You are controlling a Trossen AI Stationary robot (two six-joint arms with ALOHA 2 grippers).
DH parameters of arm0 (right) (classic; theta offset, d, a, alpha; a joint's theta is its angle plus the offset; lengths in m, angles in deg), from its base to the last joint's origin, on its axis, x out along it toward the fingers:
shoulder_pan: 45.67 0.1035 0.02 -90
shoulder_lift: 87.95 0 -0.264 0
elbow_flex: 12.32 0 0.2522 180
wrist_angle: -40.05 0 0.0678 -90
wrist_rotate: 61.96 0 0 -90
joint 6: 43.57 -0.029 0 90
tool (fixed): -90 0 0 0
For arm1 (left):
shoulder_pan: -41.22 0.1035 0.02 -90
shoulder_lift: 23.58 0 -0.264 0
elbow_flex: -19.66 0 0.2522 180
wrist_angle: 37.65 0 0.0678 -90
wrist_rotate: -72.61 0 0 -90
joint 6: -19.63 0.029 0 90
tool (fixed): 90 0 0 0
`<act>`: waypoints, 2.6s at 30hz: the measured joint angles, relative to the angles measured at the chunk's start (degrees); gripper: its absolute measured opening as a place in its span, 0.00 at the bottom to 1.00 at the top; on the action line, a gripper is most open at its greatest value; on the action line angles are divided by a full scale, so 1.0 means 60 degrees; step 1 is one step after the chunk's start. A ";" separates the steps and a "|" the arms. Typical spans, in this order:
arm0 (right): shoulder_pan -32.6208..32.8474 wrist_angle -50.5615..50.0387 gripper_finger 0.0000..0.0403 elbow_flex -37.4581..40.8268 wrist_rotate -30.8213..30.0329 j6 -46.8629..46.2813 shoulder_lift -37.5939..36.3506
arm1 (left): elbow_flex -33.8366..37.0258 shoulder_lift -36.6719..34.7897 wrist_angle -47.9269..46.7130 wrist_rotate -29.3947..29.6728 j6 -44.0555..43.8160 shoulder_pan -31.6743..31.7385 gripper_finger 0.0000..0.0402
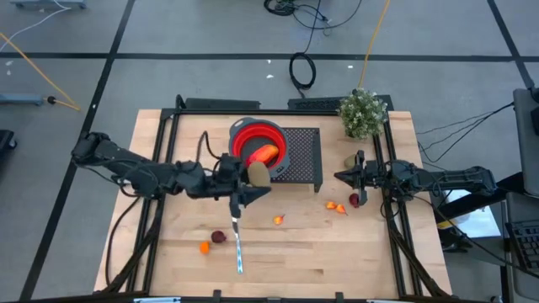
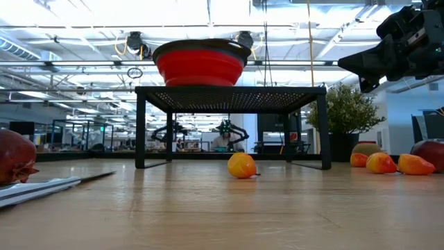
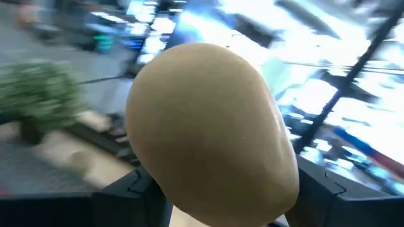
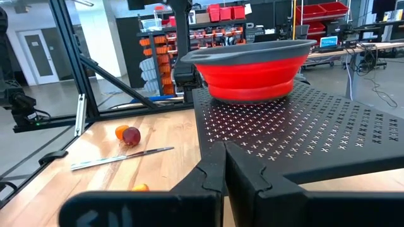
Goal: Pick & Place Fruit
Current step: Put the bottom left kiwi into the strainer on the shelf
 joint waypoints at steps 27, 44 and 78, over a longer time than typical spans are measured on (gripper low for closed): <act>0.0002 0.0005 0.00 -0.0002 0.0000 0.0002 0.0000 | 0.0011 -0.0008 0.3850 -0.7909 -0.0608 0.1551 0.57; 0.0003 0.0007 0.00 -0.0003 0.0000 0.0000 -0.0003 | -0.0052 0.0007 -0.3441 -0.4128 -0.2695 0.2757 0.57; 0.0003 -0.0076 0.00 -0.0003 0.0000 0.0000 -0.0004 | -0.4809 0.2729 -1.1533 -0.1927 0.2169 0.5073 0.57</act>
